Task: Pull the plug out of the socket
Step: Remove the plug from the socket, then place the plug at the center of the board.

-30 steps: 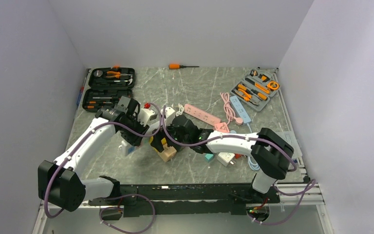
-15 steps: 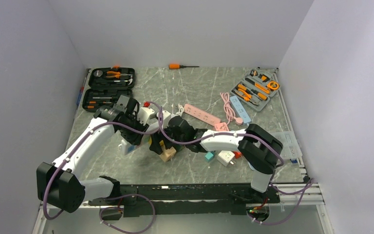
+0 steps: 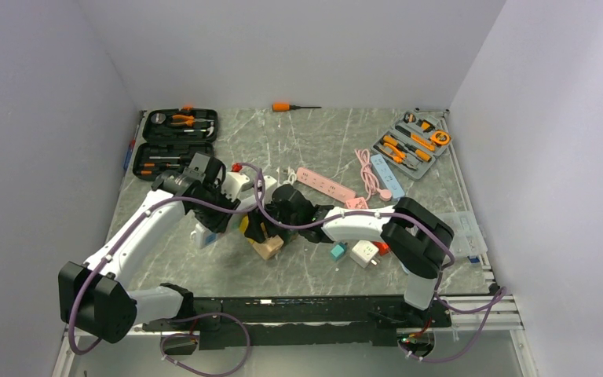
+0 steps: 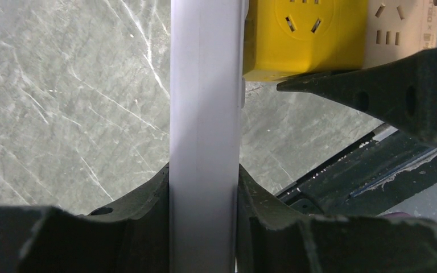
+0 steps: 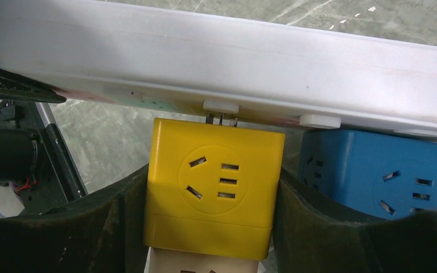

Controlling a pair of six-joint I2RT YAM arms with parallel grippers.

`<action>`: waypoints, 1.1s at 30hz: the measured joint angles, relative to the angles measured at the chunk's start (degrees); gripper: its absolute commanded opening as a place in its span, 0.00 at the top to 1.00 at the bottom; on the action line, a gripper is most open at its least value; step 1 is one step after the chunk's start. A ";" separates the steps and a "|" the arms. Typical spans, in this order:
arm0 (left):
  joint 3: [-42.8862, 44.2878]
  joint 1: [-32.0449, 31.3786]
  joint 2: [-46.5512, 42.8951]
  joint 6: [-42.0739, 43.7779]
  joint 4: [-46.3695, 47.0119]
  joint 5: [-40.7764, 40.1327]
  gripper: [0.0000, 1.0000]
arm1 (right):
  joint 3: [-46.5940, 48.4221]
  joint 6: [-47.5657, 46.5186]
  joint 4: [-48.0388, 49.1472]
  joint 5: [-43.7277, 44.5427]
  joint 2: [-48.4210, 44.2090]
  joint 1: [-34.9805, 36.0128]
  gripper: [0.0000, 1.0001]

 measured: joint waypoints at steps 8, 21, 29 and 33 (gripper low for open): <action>-0.48 -1.42 0.00 -0.09 3.15 -4.00 1.00 | 0.00 0.68 -0.50 2.21 -0.20 -0.24 0.89; -0.76 -1.07 1.55 -0.22 10.01 -12.68 1.00 | -6.49 -0.04 -9.46 2.60 -10.27 0.39 0.95; -0.02 -0.50 1.81 0.28 10.23 -13.33 1.00 | -10.97 -2.95 -14.01 4.79 -16.57 1.42 0.94; 2.08 0.76 3.21 0.55 9.46 -13.79 1.00 | -12.09 -4.59 -16.20 7.93 -16.20 3.76 0.94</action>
